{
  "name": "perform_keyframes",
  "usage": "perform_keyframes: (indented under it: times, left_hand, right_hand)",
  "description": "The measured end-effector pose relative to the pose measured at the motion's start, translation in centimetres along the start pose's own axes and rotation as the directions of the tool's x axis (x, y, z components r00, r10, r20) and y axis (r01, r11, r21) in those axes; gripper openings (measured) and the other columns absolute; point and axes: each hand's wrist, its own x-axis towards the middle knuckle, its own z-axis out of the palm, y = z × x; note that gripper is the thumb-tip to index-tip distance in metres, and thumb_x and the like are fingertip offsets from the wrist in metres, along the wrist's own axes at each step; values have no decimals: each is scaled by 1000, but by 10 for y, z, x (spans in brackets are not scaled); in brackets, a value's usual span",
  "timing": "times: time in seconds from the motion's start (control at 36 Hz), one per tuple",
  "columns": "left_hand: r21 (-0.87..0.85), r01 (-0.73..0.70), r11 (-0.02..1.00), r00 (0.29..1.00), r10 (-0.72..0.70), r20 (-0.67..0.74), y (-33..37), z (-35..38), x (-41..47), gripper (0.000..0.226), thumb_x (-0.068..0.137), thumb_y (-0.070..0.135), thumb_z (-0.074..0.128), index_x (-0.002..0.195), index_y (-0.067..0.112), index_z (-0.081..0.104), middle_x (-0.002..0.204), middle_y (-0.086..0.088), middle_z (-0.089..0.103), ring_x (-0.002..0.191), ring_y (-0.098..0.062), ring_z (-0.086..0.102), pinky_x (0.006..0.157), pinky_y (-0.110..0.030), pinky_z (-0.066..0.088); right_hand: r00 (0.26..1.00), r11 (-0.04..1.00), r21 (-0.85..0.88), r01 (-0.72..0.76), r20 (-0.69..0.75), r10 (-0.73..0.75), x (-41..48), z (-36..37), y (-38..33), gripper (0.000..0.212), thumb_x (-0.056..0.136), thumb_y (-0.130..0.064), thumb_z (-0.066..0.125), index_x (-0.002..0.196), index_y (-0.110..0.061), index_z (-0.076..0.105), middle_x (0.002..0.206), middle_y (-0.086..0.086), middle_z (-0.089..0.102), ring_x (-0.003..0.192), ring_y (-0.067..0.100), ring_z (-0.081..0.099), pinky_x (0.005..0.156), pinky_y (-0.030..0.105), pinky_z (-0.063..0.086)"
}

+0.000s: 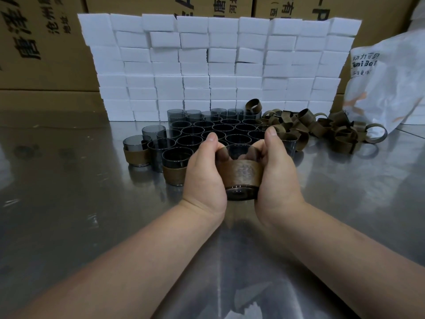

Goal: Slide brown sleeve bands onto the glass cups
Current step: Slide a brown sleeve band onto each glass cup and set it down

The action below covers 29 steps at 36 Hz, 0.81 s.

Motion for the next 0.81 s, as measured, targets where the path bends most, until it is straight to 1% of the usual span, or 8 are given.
perform_keyframes:
  times: [0.11, 0.25, 0.36, 0.44, 0.56, 0.67, 0.72, 0.81]
  left_hand:
    - [3, 5, 1000, 999, -5, 31, -1, -1, 1, 36, 70, 46, 48, 43, 23, 44, 61, -1, 40, 58, -14, 40, 63, -31, 36]
    - [44, -32, 999, 998, 30, 59, -1, -3, 1, 38, 74, 44, 48, 42, 24, 41, 49, 10, 37, 49, -7, 38, 55, -27, 36]
    - [61, -38, 997, 997, 34, 69, -1, -4, 2, 40, 75, 45, 47, 42, 24, 41, 48, 10, 38, 49, -9, 38, 57, -30, 35]
    - [54, -23, 998, 997, 19, 78, -2, -4, 2, 40, 75, 46, 48, 41, 24, 42, 48, 10, 39, 49, -8, 39, 56, -28, 37]
    - [67, -25, 997, 997, 20, 79, -2, -4, 2, 43, 78, 46, 47, 41, 25, 44, 48, 12, 40, 48, -7, 40, 56, -27, 38]
    - [64, -17, 998, 997, 12, 70, -1, -4, 1, 49, 84, 46, 47, 40, 24, 44, 47, 12, 41, 49, -8, 40, 59, -30, 36]
    - [67, -22, 998, 998, 17, 68, -2, -4, 0, 55, 94, 40, 44, 40, 24, 45, 48, 12, 41, 49, -8, 40, 59, -30, 36]
    - [76, -21, 997, 998, 16, 59, -1, -4, 0, 57, 96, 38, 42, 40, 24, 44, 47, 12, 41, 49, -8, 40, 58, -29, 36]
  right_hand:
    - [1000, 1000, -5, 16, 11, -16, -1, -1, -1, 46, 79, -51, 44, 42, -25, 46, 55, -4, 44, 53, 9, 45, 57, 29, 41]
    - [999, 999, -33, 43, 10, -42, -2, -1, -2, 54, 91, -43, 43, 41, -25, 42, 48, -11, 38, 46, 5, 37, 50, 22, 36]
    - [1000, 999, -37, 25, 12, -24, -3, 0, -4, 49, 83, -48, 45, 41, -25, 39, 47, -10, 36, 46, 6, 36, 49, 22, 35]
    - [1000, 998, -60, 28, -4, -29, -3, -1, -5, 56, 93, -40, 44, 40, -24, 39, 45, -12, 35, 42, 4, 35, 43, 14, 34]
    - [1000, 997, -71, 19, 3, -19, -3, -1, -6, 58, 95, -38, 43, 40, -24, 41, 45, -11, 37, 44, 6, 37, 49, 22, 36]
    - [1000, 995, -98, 26, -4, -26, -4, -2, -8, 60, 96, -38, 42, 38, -24, 42, 43, -12, 36, 40, 5, 35, 42, 13, 34]
    - [1000, 993, -112, 30, -5, -30, -5, -2, -8, 59, 96, -38, 42, 39, -24, 42, 44, -11, 36, 41, 6, 35, 42, 14, 33]
    - [1000, 993, -120, 16, -10, -18, -5, -2, -8, 59, 96, -39, 43, 38, -24, 42, 44, -11, 37, 42, 6, 36, 43, 16, 35]
